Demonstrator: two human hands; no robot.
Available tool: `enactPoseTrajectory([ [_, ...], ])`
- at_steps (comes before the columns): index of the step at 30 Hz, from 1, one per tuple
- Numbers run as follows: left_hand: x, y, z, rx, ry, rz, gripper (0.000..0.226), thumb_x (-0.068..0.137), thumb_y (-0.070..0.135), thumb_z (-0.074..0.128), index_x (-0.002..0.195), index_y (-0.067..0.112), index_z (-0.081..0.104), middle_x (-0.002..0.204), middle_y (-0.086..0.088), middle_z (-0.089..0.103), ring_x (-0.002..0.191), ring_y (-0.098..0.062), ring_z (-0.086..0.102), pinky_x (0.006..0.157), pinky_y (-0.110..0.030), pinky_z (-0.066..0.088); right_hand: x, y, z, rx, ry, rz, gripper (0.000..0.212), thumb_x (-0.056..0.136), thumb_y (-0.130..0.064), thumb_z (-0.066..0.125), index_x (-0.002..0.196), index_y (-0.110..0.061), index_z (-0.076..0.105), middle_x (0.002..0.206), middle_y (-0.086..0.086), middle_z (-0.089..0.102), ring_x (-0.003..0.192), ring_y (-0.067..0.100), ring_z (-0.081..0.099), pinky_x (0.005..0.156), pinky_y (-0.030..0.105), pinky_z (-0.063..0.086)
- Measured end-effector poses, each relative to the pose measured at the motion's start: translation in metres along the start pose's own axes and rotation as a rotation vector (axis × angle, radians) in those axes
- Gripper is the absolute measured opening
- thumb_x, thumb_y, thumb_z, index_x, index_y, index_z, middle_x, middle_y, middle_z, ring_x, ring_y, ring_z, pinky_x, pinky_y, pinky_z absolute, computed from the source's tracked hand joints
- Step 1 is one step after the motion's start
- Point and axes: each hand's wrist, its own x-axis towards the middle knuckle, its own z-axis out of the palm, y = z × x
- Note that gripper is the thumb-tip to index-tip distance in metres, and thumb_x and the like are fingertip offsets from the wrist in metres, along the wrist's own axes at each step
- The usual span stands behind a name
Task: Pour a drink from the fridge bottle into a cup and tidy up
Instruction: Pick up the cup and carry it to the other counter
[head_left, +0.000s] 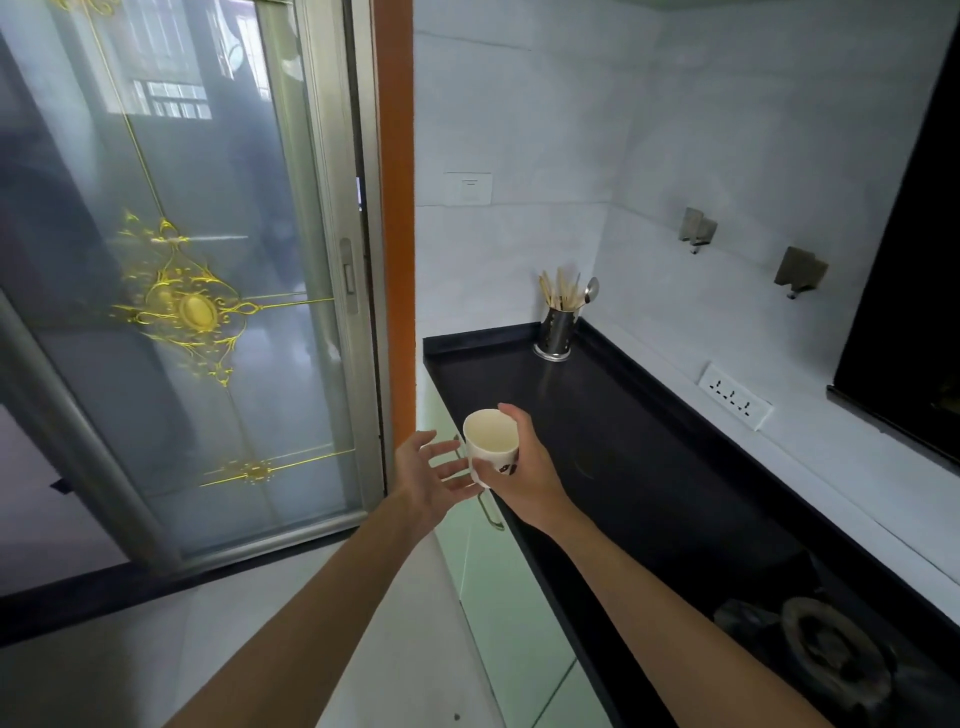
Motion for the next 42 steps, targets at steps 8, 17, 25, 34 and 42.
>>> enactPoseTrajectory([
  [8, 0.03, 0.035, -0.015, -0.042, -0.001, -0.012, 0.051, 0.097, 0.044, 0.044, 0.131, 0.007, 0.052, 0.132, -0.022, 0.057, 0.117, -0.044, 0.057, 0.074, -0.052, 0.054, 0.046, 0.001, 0.028, -0.011, -0.038, -0.005, 0.078, 0.081, -0.023, 0.079, 0.142, -0.03, 0.03, 0.116, -0.026, 0.043, 0.11, 0.004, 0.052, 0.086, 0.013, 0.051],
  [17, 0.094, 0.076, -0.019, -0.013, 0.015, -0.011, 0.043, 0.097, 0.04, 0.042, 0.116, 0.005, 0.057, 0.129, -0.025, 0.057, 0.117, -0.044, 0.056, 0.084, -0.052, 0.052, 0.114, 0.021, 0.053, 0.015, -0.033, 0.025, 0.078, 0.081, -0.016, 0.079, 0.142, -0.027, 0.031, 0.116, -0.013, 0.045, 0.106, 0.006, 0.052, 0.09, 0.02, 0.052],
  [25, 0.173, 0.114, -0.004, 0.015, -0.002, -0.046, 0.047, 0.098, 0.045, 0.038, 0.114, 0.006, 0.057, 0.131, -0.025, 0.056, 0.119, -0.045, 0.055, 0.075, -0.05, 0.053, 0.191, 0.053, 0.061, 0.055, 0.011, 0.041, 0.075, 0.081, -0.013, 0.079, 0.139, -0.026, 0.033, 0.117, -0.009, 0.05, 0.108, 0.009, 0.054, 0.086, 0.012, 0.05],
  [34, 0.236, 0.139, 0.041, 0.051, -0.012, -0.111, 0.052, 0.1, 0.041, 0.037, 0.131, 0.002, 0.051, 0.135, -0.026, 0.053, 0.113, -0.043, 0.056, 0.084, -0.053, 0.051, 0.251, 0.086, 0.042, 0.057, 0.08, 0.087, 0.074, 0.081, -0.013, 0.078, 0.139, -0.028, 0.034, 0.118, -0.014, 0.052, 0.108, -0.002, 0.054, 0.086, 0.012, 0.049],
  [42, 0.274, 0.12, 0.091, 0.17, -0.108, -0.208, 0.054, 0.098, 0.037, 0.041, 0.133, -0.003, 0.049, 0.135, -0.032, 0.052, 0.121, -0.049, 0.052, 0.096, -0.057, 0.042, 0.258, 0.126, 0.003, 0.041, 0.192, 0.17, 0.079, 0.082, -0.012, 0.076, 0.146, -0.019, 0.031, 0.131, -0.003, 0.052, 0.119, 0.006, 0.053, 0.097, 0.018, 0.046],
])
